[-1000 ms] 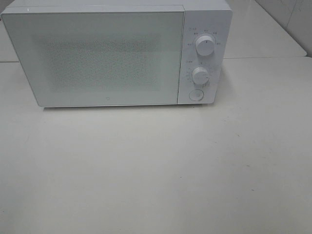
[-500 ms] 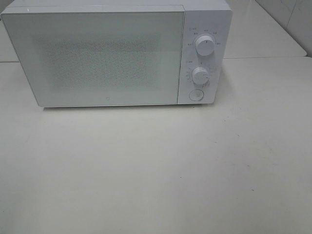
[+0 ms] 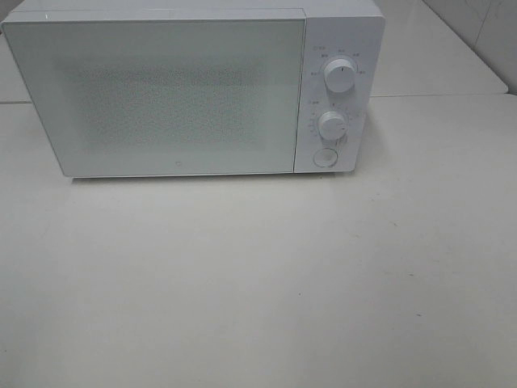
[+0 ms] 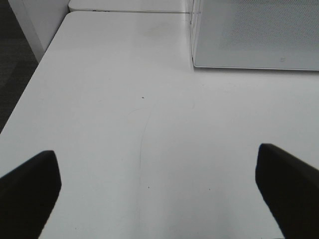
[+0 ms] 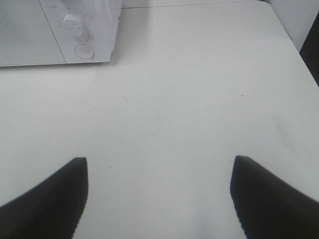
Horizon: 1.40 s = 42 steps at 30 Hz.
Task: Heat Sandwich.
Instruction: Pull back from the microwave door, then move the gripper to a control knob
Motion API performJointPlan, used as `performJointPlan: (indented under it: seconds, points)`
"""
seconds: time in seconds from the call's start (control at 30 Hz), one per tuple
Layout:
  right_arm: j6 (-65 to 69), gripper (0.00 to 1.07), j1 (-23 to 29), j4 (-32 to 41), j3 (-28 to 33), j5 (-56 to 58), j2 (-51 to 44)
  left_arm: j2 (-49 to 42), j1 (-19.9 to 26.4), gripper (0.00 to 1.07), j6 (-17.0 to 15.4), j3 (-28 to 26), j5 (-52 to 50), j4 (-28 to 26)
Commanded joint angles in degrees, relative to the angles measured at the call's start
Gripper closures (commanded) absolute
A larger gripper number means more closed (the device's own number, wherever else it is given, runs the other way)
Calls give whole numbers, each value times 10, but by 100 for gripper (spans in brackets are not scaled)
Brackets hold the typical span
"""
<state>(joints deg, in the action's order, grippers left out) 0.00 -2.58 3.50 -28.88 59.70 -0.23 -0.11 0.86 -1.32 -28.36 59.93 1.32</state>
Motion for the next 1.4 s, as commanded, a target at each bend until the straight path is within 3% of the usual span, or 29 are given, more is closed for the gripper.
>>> performJointPlan:
  seconds: [0.03,0.67,1.4]
  points:
    - [0,31,-1,1,2,-3,-13,-14,2,6,1,1,-5,-2]
    - [6,28,-1,2,-2,-4,13,-14,2,6,1,1,-5,-2]
    - [3,27,-1,5,-19,-236,250,-14,2,6,1,1,-5,-2]
